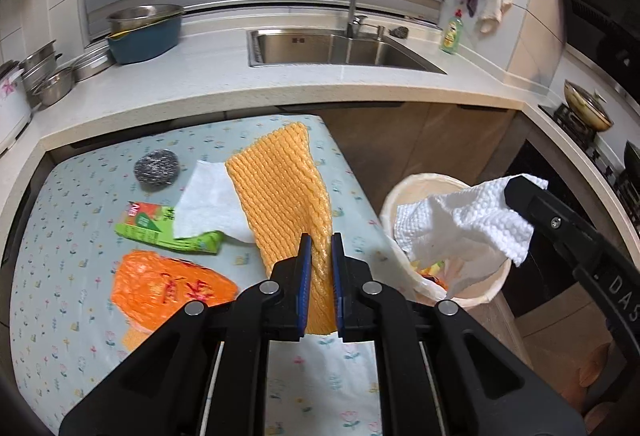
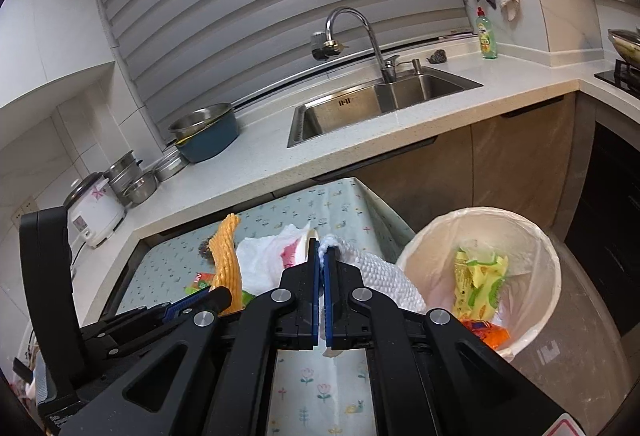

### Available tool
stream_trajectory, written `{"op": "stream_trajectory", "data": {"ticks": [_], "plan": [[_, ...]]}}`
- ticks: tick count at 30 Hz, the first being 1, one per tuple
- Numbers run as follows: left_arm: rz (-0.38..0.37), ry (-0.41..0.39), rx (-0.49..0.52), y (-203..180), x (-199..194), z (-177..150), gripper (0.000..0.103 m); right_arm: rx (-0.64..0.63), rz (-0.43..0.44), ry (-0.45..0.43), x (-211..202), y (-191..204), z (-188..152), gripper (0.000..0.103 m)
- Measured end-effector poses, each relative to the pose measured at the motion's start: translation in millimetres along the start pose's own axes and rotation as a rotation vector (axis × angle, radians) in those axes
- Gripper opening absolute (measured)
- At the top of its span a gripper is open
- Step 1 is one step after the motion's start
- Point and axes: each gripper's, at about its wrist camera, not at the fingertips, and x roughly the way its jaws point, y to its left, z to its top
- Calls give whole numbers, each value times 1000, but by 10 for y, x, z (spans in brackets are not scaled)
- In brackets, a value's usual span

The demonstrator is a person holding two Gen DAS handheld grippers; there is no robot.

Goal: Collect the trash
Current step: 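Carry the foam sleeve and tissue over the bin and open both tools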

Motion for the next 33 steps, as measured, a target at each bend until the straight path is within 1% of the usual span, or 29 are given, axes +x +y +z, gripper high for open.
{"op": "stream_trajectory", "data": {"ticks": [7,12,16,19,23,26,28,30,33], "plan": [[-50,25,72,-481,132,-27,9,46,-58,-10,-125,-428,5,2],[-84,42,125,-753,264,-11,9,71,-101,-11,-110,-693,48,2],[-99,55,152,-882,368,0,9,79,-126,-3,-36,-865,91,2],[-125,70,181,-957,451,7,10,81,-138,9,52,-964,118,2],[-151,97,252,-1096,618,26,10,87,-152,26,191,-1090,149,2],[-183,113,285,-1174,731,62,10,96,-157,32,260,-1159,170,2],[-191,117,306,-1236,799,89,10,98,-163,35,297,-1201,183,2],[-195,117,318,-1286,841,111,10,101,-169,36,319,-1237,195,2],[-223,124,317,-1336,901,146,13,107,-179,36,340,-1288,209,2]]}}
